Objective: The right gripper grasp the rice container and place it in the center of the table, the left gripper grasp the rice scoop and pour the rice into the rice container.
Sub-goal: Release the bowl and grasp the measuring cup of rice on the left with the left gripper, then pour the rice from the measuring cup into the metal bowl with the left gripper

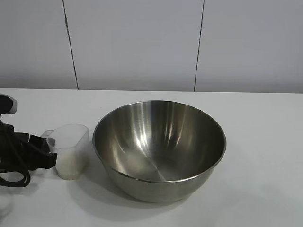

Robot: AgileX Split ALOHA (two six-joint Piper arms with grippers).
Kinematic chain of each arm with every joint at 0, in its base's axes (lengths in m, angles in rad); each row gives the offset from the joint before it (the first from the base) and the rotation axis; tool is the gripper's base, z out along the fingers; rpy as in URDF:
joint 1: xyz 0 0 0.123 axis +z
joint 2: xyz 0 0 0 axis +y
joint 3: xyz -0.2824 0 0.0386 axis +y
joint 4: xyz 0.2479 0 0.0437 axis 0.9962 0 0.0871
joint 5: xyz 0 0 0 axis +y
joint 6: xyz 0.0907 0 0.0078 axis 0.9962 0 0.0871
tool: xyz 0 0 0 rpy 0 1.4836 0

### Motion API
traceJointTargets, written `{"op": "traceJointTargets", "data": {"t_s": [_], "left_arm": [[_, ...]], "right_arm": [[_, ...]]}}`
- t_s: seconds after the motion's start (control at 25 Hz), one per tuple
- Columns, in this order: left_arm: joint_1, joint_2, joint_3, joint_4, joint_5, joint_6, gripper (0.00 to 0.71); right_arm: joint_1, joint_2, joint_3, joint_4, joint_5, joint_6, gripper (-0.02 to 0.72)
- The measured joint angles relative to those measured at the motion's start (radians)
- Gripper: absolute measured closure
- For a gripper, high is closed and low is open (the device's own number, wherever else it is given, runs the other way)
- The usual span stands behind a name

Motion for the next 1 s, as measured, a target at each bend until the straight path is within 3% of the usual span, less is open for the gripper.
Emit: {"op": "traceJointTargets", "data": {"t_s": [0.08,0.12,0.24,0.6,0.88,1.0], "left_arm": [[0.000,0.000,0.000,0.000,0.000,0.002,0.602],[0.000,0.000,0.000,0.004,0.000,0.002,0.642],[0.001,-0.005,0.000,0.029,0.000,0.004,0.691],[0.001,-0.087,0.000,0.061,0.002,0.059,0.704],[0.001,-0.244,0.000,0.122,0.004,0.110,0.704],[0.000,-0.340,-0.038,0.127,0.094,0.158,0.704]], "right_arm": [[0.000,0.000,0.000,0.004,0.000,0.000,0.042],[0.000,0.000,0.000,0.004,0.000,0.000,0.042],[0.000,0.000,0.000,0.005,0.000,0.000,0.042],[0.000,0.000,0.000,0.006,0.000,0.000,0.042],[0.000,0.000,0.000,0.007,0.000,0.000,0.042],[0.000,0.000,0.000,0.007,0.000,0.000,0.042]]}}
